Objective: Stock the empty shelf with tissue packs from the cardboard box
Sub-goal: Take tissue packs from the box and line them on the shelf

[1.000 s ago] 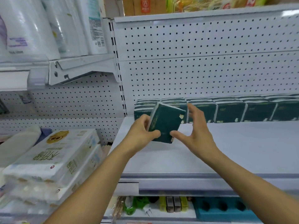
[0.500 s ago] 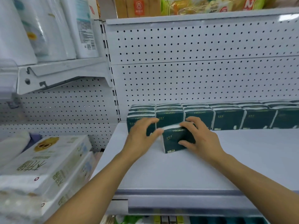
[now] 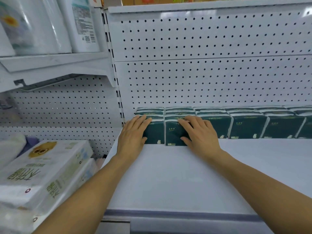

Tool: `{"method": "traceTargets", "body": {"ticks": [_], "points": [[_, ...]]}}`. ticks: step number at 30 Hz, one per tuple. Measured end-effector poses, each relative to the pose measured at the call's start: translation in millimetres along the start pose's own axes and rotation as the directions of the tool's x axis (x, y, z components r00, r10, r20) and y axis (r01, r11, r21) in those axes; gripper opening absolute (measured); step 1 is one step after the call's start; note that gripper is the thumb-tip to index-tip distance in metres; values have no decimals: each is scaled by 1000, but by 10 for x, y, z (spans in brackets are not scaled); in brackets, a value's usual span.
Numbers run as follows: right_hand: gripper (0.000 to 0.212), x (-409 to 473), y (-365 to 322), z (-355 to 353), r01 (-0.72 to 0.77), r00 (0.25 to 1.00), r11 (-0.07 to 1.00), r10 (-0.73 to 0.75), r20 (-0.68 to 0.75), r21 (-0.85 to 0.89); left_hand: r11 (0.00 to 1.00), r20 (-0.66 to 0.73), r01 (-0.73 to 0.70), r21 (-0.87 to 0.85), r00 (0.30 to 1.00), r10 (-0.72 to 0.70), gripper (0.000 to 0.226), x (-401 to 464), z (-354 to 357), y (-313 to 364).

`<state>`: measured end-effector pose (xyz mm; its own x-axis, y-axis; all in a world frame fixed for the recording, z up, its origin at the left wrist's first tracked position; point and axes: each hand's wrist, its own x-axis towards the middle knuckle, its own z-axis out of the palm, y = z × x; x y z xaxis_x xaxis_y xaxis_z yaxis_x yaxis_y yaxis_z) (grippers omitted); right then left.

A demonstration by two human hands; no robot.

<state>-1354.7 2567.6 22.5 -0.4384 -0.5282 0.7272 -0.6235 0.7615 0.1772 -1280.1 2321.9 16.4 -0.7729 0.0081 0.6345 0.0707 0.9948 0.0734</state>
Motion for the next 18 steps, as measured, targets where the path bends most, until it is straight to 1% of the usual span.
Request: {"method": "traceTargets", "body": {"ticks": [4,9,12,14,16,18], "points": [[60,43,-13,78,-14,1000,1000,14,12,-13,1000,-14,14,-23,1000,-14,72,30,47,-12],[58,40,-29,93,-32,999,999,33,30,-37,1000,2,-2,13,1000,2,73,40,66,-38],[60,40,-73,65,-60,996,998,62,58,-34,997,53,-1,72,999,-3,78,33,-26,20],[64,47,-143,12,-83,994,996,86,74,-38,996,110,32,89,993,-42,82,-12,-121,99],[64,25,-252,-90,-90,994,996,91,54,-22,996,114,53,78,992,-62,82,-116,-240,185],[58,-33,-396,-242,-77,997,997,77,-5,14,998,54,30,58,998,-33,80,-289,-396,258]]}}
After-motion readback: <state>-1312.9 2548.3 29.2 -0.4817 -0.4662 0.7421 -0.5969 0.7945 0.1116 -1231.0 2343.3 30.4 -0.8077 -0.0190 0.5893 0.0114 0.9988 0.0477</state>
